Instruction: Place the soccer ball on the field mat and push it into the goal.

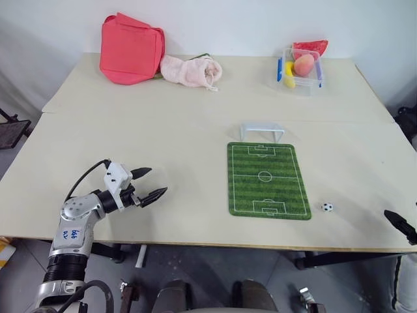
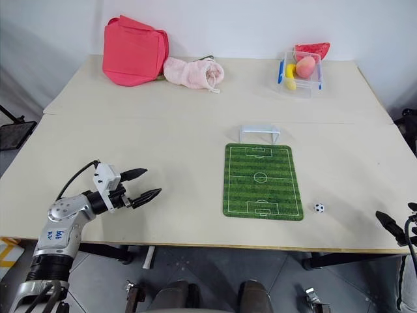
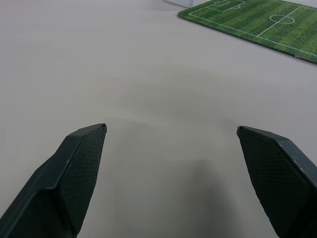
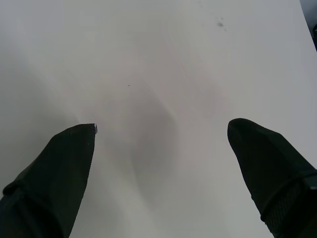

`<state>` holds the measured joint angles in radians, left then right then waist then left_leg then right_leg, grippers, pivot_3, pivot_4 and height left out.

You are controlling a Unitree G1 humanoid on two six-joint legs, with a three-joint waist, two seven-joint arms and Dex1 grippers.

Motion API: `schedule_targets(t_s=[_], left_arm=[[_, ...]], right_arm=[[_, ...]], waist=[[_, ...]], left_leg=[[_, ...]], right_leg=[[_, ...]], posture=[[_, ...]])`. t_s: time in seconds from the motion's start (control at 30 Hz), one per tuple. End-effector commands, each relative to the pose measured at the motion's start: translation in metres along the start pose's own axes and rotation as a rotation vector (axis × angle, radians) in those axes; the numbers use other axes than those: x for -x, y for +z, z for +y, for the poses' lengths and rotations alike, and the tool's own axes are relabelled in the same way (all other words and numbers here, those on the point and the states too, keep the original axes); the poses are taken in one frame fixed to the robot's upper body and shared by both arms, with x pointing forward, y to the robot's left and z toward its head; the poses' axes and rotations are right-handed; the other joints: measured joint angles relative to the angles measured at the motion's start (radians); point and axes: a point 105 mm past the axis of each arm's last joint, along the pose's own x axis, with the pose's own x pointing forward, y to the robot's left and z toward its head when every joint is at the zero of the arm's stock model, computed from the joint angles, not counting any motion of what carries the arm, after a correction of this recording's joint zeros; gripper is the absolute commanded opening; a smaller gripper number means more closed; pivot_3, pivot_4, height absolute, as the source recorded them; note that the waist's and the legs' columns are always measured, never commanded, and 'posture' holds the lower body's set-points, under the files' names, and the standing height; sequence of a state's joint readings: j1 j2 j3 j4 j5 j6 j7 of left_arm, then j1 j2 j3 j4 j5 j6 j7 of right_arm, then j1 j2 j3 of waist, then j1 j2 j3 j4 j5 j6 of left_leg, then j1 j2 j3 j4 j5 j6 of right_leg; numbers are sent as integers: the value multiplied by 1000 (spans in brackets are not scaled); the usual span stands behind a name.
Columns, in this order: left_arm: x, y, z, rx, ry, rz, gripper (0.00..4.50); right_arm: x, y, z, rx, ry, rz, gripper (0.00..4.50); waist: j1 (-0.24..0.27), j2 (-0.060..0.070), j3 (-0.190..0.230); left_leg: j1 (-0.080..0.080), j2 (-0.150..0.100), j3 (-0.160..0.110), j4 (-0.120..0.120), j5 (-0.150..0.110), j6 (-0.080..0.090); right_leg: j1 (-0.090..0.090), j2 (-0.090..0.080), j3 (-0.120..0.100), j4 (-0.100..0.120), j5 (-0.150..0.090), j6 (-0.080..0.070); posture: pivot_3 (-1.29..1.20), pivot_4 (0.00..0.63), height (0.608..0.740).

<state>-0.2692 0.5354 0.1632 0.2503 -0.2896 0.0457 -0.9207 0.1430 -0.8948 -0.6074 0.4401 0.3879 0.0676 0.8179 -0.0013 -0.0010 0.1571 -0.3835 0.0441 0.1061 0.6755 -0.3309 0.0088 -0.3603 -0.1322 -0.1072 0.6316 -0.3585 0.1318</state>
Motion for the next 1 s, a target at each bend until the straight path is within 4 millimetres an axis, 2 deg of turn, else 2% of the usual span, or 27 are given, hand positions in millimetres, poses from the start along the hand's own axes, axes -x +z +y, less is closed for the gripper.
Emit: schedule_targets(t_s=[0.03, 0.1, 0.2, 0.27, 0.37, 0.47, 0.53, 0.57, 0.77, 1.0], left_arm=[[1, 8, 9, 31, 22, -16, 4500], [0, 13, 15, 73, 82, -35, 4500], [-3, 18, 6, 36, 14, -35, 4500], [-3, 18, 8, 38, 21, -37, 4500], [-7, 23, 4, 34, -13, -47, 4500], [-14, 28, -5, 26, -89, -45, 4500], [-21, 32, -15, 13, -169, -41, 4500], [-25, 34, -21, 6, -208, -43, 4500], [-35, 42, -47, -45, -419, -41, 4500], [-37, 46, -61, -91, -562, -55, 4500]], right_arm=[[7, 12, -9, -3, -40, -50, 4469], [7, 14, -9, -3, -39, -50, 4469], [8, 21, -7, -11, -25, -42, 4469], [7, 24, -4, -14, -11, -37, 4469], [6, 32, 10, 2, 83, -8, 4469], [1, 58, 30, 31, 205, -21, 4469], [-4, 82, 51, 64, 337, -42, 4469], [-6, 87, 59, 89, 392, -32, 4469], [-16, 89, 93, 308, 650, 57, 4469], [-45, 78, 100, 453, 771, 130, 4469]], waist=[[0, 0, 0], [1, 0, 0], [1, 0, 0], [1, 0, 0], [1, 0, 0], [0, 0, 0], [-2, 1, 1], [-2, 1, 1], [9, -1, 2], [4, -1, 6]], left_leg=[[0, 0, 0, 0, 0, 0], [0, 0, 0, 0, 0, 0], [0, 0, 0, 0, 0, 0], [0, 0, 0, 0, 0, 0], [0, 0, 0, 0, 0, 0], [0, 0, 0, 0, 0, 0], [0, 0, 1, 0, 0, 0], [0, 0, 1, 1, 0, 0], [-1, 0, -1, 1, 0, 0], [-3, -5, 0, 5, -1, 1]], right_leg=[[0, 0, 0, 0, 0, 0], [0, 0, 0, 0, 0, 0], [0, 0, 0, 0, 0, 0], [0, 0, 0, 0, 0, 0], [0, 0, 0, 0, 0, 0], [0, 0, 1, 0, 0, 0], [0, 0, 1, 0, 0, 0], [0, 1, 1, 0, 0, 0], [0, 2, 0, 0, 0, 0], [0, 1, 0, -2, 1, 1]], posture=[[0, 150, 740], [0, 150, 740], [0, 150, 740], [0, 150, 740], [0, 150, 740], [0, 150, 740], [0, 150, 740], [0, 150, 740], [0, 150, 740], [0, 150, 740]])
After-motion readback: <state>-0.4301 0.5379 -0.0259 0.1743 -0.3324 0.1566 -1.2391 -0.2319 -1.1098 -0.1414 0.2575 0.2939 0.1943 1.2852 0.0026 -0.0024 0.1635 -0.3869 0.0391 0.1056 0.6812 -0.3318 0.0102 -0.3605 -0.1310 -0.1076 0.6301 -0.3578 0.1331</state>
